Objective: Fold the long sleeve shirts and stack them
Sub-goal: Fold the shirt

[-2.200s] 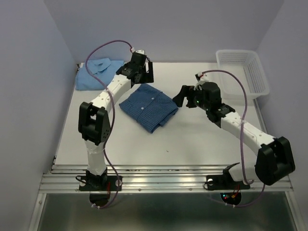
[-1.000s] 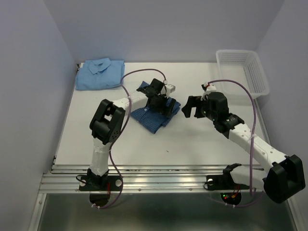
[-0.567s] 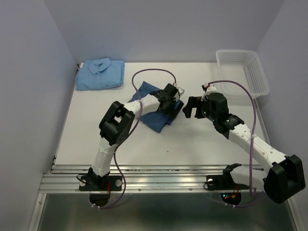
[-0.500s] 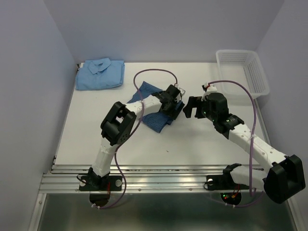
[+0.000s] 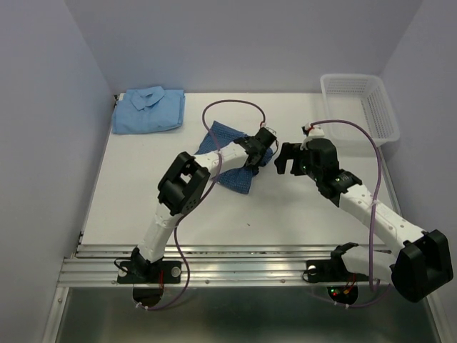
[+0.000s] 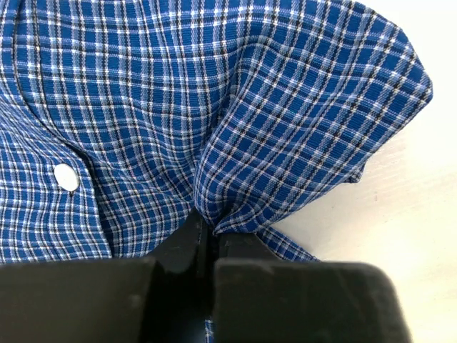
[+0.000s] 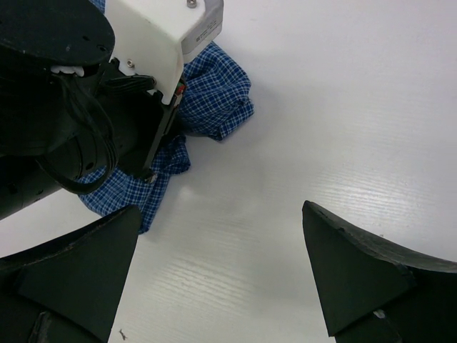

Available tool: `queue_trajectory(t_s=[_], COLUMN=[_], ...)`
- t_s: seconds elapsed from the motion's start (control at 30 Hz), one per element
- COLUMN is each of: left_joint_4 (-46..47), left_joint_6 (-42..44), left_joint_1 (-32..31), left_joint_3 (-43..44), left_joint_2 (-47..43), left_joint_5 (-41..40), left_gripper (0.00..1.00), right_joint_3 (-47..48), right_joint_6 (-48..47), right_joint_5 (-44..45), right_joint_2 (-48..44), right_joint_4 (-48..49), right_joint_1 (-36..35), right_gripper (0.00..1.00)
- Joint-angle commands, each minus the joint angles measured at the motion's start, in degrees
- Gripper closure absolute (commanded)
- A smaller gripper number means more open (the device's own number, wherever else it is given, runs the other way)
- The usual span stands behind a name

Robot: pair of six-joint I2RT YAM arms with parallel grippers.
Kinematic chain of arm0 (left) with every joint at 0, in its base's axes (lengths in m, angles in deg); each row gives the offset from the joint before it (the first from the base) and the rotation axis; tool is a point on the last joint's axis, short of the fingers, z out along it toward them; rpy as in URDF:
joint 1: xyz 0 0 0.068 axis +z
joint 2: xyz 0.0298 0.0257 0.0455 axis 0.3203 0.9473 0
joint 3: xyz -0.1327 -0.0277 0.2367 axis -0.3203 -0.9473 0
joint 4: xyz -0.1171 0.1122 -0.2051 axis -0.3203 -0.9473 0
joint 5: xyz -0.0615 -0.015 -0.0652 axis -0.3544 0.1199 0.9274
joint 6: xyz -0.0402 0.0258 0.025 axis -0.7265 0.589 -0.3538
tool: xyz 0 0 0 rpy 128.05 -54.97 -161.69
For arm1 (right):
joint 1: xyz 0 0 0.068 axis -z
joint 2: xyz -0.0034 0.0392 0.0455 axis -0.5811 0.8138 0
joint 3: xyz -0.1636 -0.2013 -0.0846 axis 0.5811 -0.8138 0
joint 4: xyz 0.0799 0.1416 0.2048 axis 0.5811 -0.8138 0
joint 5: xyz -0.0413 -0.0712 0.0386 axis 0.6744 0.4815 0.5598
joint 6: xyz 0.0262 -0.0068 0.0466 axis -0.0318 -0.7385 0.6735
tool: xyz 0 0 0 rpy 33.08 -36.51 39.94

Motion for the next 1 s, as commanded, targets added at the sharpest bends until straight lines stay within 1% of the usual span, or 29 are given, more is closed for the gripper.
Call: queue_trajectory(t_s=[0.0,0.17,0.23,0.27,0.37,0.4,0.43,0.57,0.67,0.83,0.97], left_joint_4=[-11.18,-11.18,-10.22,-10.04,-8.11,-6.89,-6.44,-5.64,-5.73,-2.57,2.34], left_joint_6=[-2.36,-2.97,-3.06,-3.32,-3.59,-3.93,-3.76,-3.59,-4.46,-6.22,-7.62], left_joint_1=[0.20,0.38,0.73,1.25,2.40,3.10,3.37,3.90,4.16,5.21,6.27], left_joint_3=[-5.16,-2.61,-2.00,-1.21,-0.85,-1.11,-1.20,-1.29,-0.50,-0.24,-0.58], left_joint_2=[9.88,6.37,4.27,1.99,-3.46,-4.78,-6.01,-10.68,-12.35,-17.08,-20.87], left_joint_5=[4.21,5.44,8.68,11.31,15.36,19.03,20.55,23.63,25.83,35.22,44.36], left_gripper=[1.00,1.00,1.00,1.00,1.00,1.00,1.00,1.00,1.00,1.00,1.00], right_joint_3=[-0.83,-1.44,-1.62,-1.88,-2.58,-2.85,-3.02,-4.08,-5.04,-7.41,-6.90], right_joint_6=[-0.18,1.04,2.44,2.98,5.00,5.70,6.66,10.27,12.73,16.77,17.30], right_joint_5=[3.05,4.19,4.98,5.68,6.82,7.18,7.27,8.41,12.00,17.02,22.46], right_joint_2=[-1.12,-1.12,-1.12,-1.03,-1.38,-1.47,-1.64,-2.17,-3.40,-8.13,-8.77], right_joint_4=[1.18,1.09,1.18,0.92,0.83,0.92,0.83,0.92,0.83,0.65,-0.92], right_joint_1=[0.38,0.38,0.38,0.38,0.91,0.91,0.91,2.05,2.58,5.21,5.22], right_gripper=[0.00,0.00,0.00,0.00,0.00,0.00,0.00,0.00,0.00,0.00,0.00])
